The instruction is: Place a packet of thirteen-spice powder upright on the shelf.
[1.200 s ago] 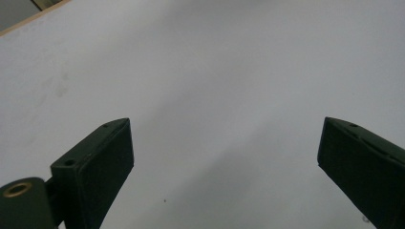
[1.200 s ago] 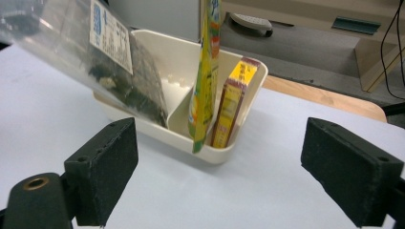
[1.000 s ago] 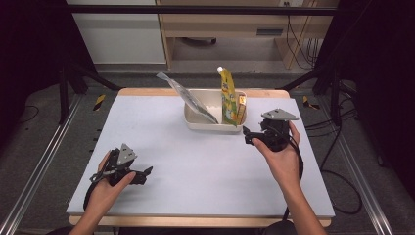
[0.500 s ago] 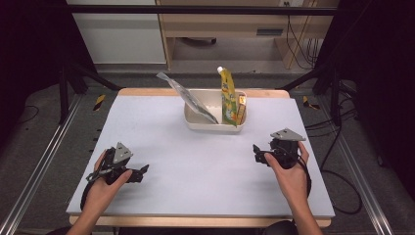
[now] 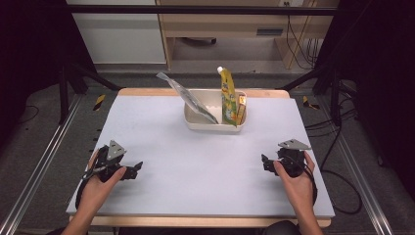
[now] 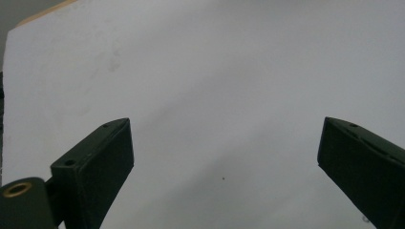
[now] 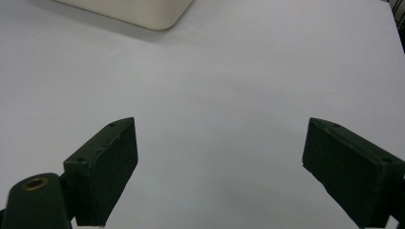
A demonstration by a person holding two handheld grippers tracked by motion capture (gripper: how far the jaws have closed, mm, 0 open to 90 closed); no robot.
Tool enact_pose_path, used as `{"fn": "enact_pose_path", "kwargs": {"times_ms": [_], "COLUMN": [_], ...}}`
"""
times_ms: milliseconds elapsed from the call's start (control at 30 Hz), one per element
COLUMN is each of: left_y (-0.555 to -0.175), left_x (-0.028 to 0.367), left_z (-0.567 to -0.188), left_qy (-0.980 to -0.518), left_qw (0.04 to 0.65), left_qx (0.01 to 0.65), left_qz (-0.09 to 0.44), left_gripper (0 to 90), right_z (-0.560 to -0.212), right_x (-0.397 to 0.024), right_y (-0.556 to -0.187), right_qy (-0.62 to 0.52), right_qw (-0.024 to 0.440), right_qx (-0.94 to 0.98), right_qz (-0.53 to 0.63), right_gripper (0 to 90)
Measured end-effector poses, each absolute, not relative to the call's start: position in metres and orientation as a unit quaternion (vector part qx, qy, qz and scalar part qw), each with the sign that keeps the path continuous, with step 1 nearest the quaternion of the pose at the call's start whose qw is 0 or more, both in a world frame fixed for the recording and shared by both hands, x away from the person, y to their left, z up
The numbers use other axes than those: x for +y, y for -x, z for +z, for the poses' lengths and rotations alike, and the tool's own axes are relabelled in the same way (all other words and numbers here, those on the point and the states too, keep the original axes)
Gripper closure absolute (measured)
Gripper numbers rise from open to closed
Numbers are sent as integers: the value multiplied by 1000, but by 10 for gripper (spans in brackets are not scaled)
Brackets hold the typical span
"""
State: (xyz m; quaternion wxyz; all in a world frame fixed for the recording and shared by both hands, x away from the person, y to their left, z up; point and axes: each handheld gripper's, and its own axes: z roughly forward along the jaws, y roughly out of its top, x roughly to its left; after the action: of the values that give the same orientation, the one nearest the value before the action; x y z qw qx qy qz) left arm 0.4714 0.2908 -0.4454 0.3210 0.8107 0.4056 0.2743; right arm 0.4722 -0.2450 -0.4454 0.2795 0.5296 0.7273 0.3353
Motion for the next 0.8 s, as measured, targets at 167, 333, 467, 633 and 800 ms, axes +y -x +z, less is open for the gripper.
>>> {"fn": "enact_pose_path", "kwargs": {"times_ms": [167,333,467,633,800], "left_y": [-473,-475,-478,-480,-482], "left_x": [297,306,312,318,320], "left_z": [-446,-447,-451,-453,-455], "left_qy": [-806,-800,-799,-790,-790], "left_qw": [318,311,297,296,290], "left_qx": [416,431,446,465,471], "left_qz": [276,276,274,269,265], "left_gripper": [48,48,48,50,50], "right_z": [-451,-457,-466,-475,-479], "right_x": [-251,-253,-254,-258,-261], "right_y": [-471,-470,-468,-467,-466], "right_qy": [-532,-530,-522,-528,-535], "right_qw": [273,277,273,260,252], "right_qx": [728,729,734,736,732], "right_qz": [335,334,336,335,338], "right_gripper": [123,123,117,97,90]}}
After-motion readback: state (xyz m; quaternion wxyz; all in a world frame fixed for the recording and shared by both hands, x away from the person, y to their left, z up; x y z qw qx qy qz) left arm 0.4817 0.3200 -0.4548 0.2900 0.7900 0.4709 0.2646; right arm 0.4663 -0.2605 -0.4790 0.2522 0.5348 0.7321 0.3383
